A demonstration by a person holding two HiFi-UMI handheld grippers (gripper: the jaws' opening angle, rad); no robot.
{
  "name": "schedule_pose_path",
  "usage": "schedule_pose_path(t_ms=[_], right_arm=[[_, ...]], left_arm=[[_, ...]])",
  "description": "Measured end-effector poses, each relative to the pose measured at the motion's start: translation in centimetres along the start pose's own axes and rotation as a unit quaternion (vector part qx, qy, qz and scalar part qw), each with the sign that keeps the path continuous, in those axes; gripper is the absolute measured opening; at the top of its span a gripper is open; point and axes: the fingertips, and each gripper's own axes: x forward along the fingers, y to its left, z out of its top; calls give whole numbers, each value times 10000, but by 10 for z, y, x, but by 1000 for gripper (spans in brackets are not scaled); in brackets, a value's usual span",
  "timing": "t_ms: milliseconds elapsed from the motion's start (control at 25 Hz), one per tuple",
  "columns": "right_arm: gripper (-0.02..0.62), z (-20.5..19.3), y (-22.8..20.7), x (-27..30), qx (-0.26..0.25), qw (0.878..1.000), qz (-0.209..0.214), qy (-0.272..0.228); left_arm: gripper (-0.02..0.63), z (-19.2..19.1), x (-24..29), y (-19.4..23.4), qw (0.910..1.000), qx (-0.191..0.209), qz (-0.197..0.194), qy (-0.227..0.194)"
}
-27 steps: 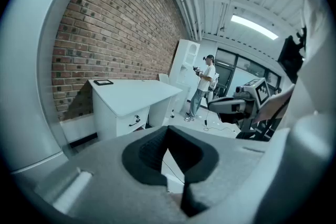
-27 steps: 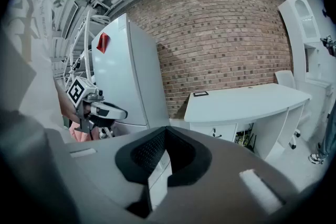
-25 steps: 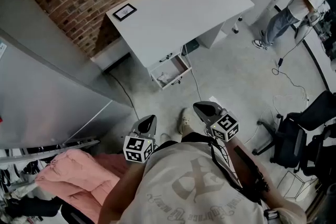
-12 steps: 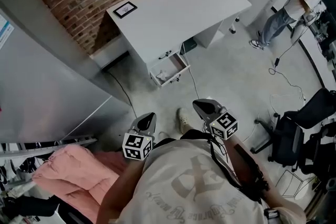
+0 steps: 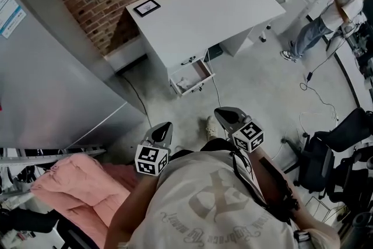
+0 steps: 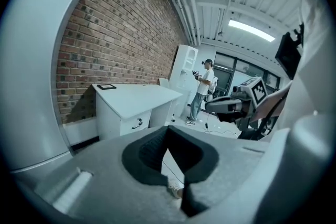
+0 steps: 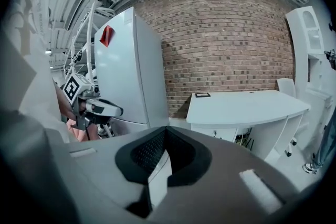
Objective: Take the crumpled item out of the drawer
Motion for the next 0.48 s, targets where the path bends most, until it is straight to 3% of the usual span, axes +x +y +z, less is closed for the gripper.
schedule_pose_path(t_ms=[480], right_arm=[[8,7,-35,27,-182,9991,353,179]], left_arm=[[3,7,22,19,9989,-166,426,-93]])
